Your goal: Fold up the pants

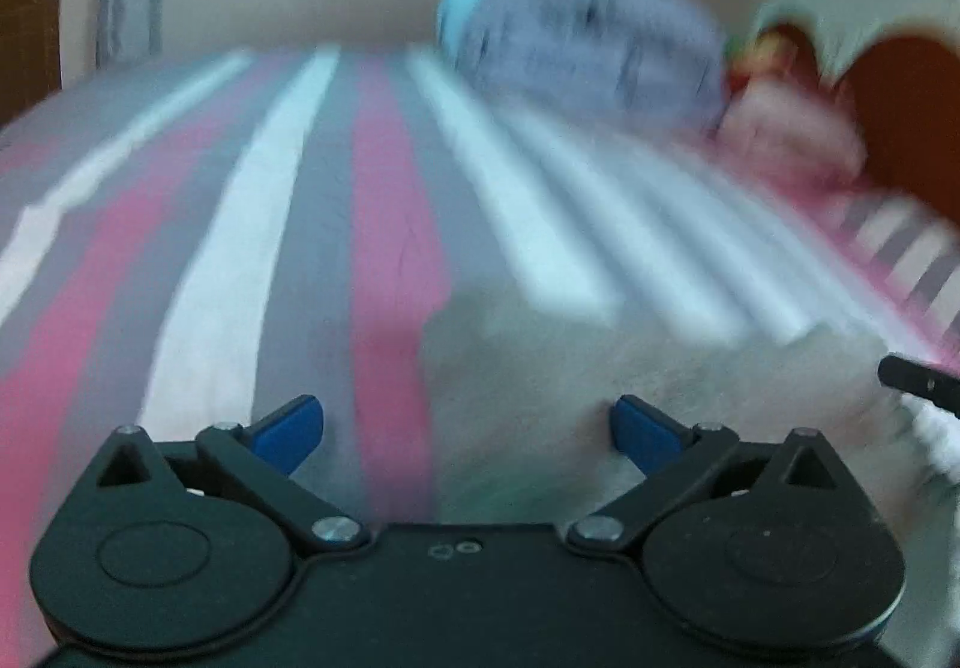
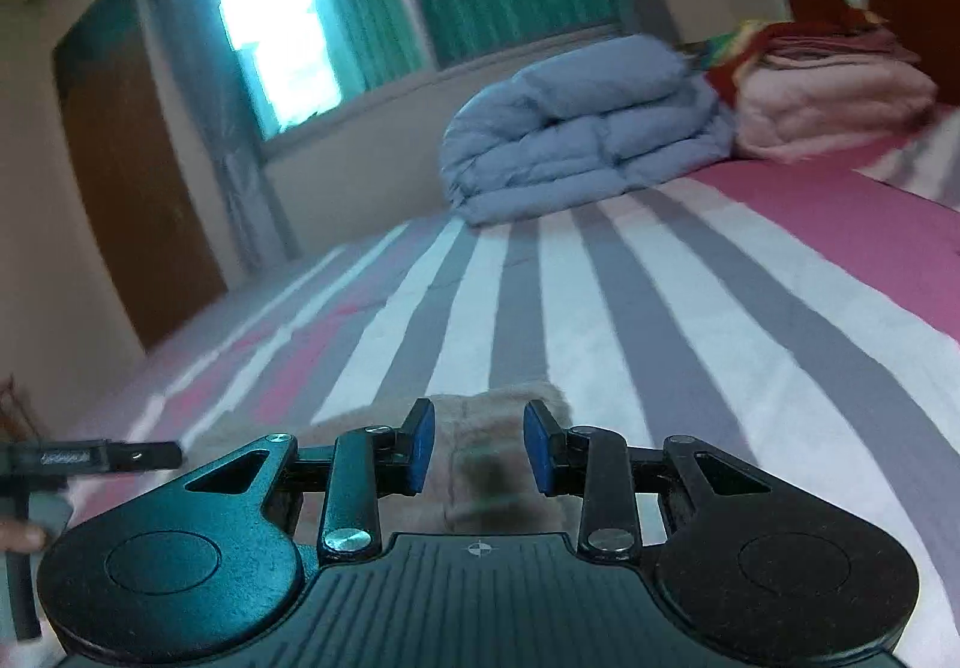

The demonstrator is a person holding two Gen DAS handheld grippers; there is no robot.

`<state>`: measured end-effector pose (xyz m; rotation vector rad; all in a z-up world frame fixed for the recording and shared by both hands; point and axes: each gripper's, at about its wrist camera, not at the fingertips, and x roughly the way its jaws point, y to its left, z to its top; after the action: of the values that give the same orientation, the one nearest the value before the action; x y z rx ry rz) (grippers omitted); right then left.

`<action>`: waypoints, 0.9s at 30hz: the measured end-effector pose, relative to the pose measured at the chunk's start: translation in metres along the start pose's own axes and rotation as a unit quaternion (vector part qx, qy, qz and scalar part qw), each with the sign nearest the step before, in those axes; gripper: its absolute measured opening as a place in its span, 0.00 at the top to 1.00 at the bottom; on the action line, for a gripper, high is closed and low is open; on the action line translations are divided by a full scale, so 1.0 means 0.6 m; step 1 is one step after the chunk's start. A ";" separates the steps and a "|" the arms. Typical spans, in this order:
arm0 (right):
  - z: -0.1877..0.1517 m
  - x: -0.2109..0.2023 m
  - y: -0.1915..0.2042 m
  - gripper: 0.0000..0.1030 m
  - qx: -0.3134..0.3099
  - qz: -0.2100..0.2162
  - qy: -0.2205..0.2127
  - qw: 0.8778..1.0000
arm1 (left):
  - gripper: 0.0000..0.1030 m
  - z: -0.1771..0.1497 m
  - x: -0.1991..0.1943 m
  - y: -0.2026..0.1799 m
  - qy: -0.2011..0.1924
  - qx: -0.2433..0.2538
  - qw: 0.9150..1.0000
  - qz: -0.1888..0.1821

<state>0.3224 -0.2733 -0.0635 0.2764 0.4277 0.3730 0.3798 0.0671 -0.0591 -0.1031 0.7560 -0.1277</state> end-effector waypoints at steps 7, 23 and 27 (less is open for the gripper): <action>0.003 0.002 -0.002 0.66 -0.026 -0.004 0.011 1.000 | 0.08 -0.028 -0.061 0.018 -0.039 -0.012 0.999 -0.007; -0.041 -0.095 -0.068 0.26 0.119 0.089 0.075 0.986 | 0.08 -0.090 -0.112 0.001 -0.009 -0.012 1.000 -0.020; -0.039 -0.090 -0.121 0.26 0.195 0.085 0.075 0.974 | 0.08 -0.095 -0.112 0.002 -0.006 -0.009 1.000 -0.023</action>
<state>0.2871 -0.3560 -0.0894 0.6729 0.6294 0.4781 0.2924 0.0756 -0.0549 -0.1386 0.7435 -0.1638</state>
